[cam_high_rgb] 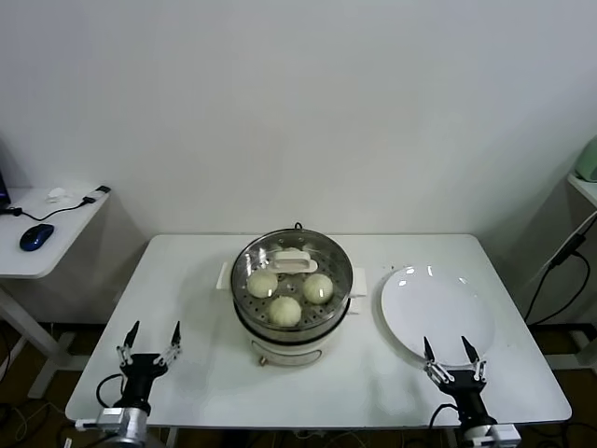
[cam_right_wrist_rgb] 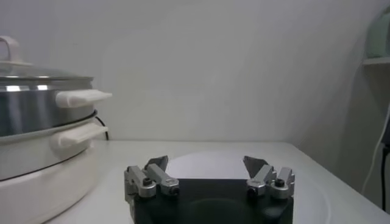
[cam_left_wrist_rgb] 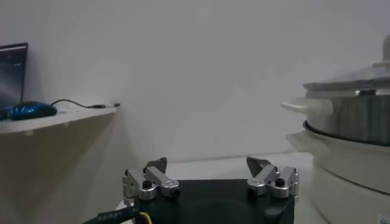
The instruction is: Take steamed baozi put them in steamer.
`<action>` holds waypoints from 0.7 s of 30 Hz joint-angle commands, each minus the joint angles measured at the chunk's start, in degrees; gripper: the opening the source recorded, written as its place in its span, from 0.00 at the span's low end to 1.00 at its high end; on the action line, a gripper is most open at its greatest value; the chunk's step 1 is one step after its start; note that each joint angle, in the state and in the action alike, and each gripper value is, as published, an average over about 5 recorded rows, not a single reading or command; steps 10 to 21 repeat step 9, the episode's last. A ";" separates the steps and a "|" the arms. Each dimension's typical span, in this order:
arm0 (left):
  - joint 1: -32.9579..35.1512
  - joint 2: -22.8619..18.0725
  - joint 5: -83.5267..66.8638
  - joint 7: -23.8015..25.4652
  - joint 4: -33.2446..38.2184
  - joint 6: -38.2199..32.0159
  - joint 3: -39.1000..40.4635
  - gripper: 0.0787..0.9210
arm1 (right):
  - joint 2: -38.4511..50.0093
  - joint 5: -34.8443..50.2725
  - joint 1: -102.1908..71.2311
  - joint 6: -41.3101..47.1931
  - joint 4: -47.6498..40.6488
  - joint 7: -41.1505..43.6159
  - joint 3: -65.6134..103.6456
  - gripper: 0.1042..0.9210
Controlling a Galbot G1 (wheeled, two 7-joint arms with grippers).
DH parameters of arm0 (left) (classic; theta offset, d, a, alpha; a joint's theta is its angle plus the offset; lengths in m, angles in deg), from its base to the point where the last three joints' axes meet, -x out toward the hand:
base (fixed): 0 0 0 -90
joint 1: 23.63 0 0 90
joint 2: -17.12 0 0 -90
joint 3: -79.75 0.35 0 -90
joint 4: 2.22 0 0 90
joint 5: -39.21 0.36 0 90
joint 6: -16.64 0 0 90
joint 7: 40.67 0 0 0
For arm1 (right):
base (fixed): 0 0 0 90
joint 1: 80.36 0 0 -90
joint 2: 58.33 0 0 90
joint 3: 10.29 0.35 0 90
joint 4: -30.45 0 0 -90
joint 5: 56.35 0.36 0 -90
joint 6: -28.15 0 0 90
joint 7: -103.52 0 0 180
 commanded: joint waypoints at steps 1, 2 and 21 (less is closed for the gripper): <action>1.72 -0.25 -2.99 0.85 -1.61 -3.80 -0.44 0.88 | -0.15 0.08 0.06 0.18 -0.13 -0.03 -0.19 0.88; 1.81 -0.27 -2.69 1.02 -1.48 -3.99 -0.38 0.88 | -0.15 0.09 0.07 0.17 -0.15 -0.04 -0.20 0.88; 2.07 -0.53 -1.67 1.32 -0.83 -4.33 -0.20 0.88 | -0.23 0.13 0.23 0.16 -0.30 -0.02 -0.28 0.88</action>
